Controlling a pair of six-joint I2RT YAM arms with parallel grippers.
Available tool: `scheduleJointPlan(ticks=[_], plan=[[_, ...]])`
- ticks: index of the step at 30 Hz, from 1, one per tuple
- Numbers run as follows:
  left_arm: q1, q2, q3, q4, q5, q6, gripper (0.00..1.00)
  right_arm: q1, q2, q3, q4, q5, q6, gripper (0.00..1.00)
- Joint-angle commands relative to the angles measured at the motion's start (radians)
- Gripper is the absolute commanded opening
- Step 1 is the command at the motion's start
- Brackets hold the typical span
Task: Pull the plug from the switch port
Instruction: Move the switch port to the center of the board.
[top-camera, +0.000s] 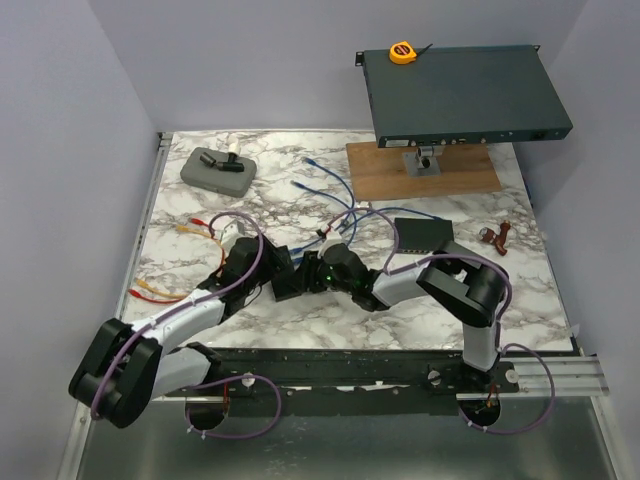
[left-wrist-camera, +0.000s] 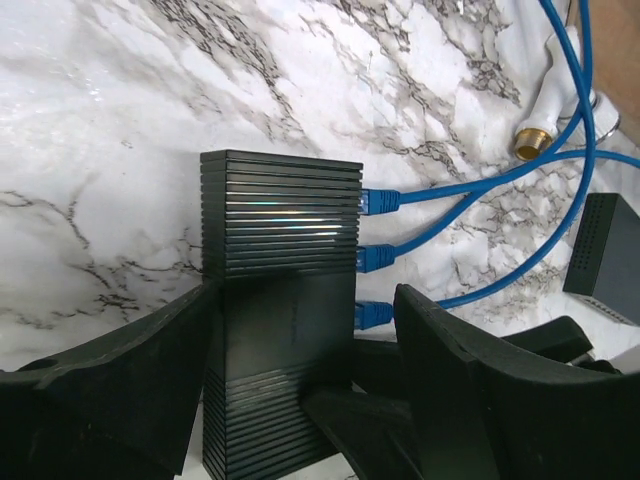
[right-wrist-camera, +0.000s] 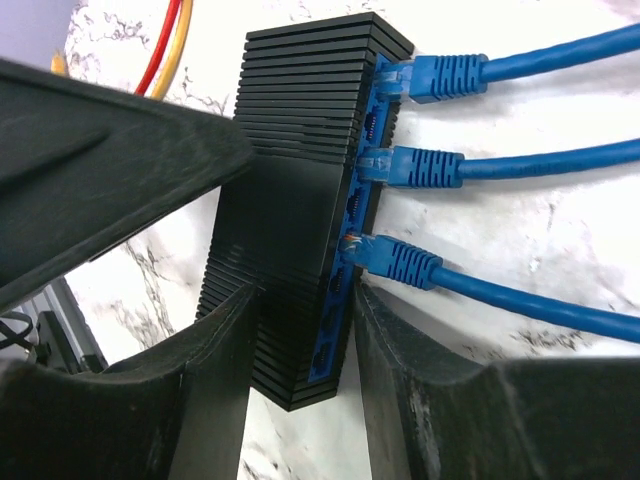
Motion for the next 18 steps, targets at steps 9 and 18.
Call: scheduleJointPlan(ticks=[9, 18], plan=[[0.003, -0.367, -0.074, -0.235, -0.173, -0.060, 0.74, 0.013, -0.165, 0.086, -0.195, 0.105, -0.161, 0.62], [-0.069, -0.552, -0.184, -0.292, -0.028, -0.081, 0.71, -0.105, -0.210, 0.206, -0.365, 0.038, -0.293, 0.63]])
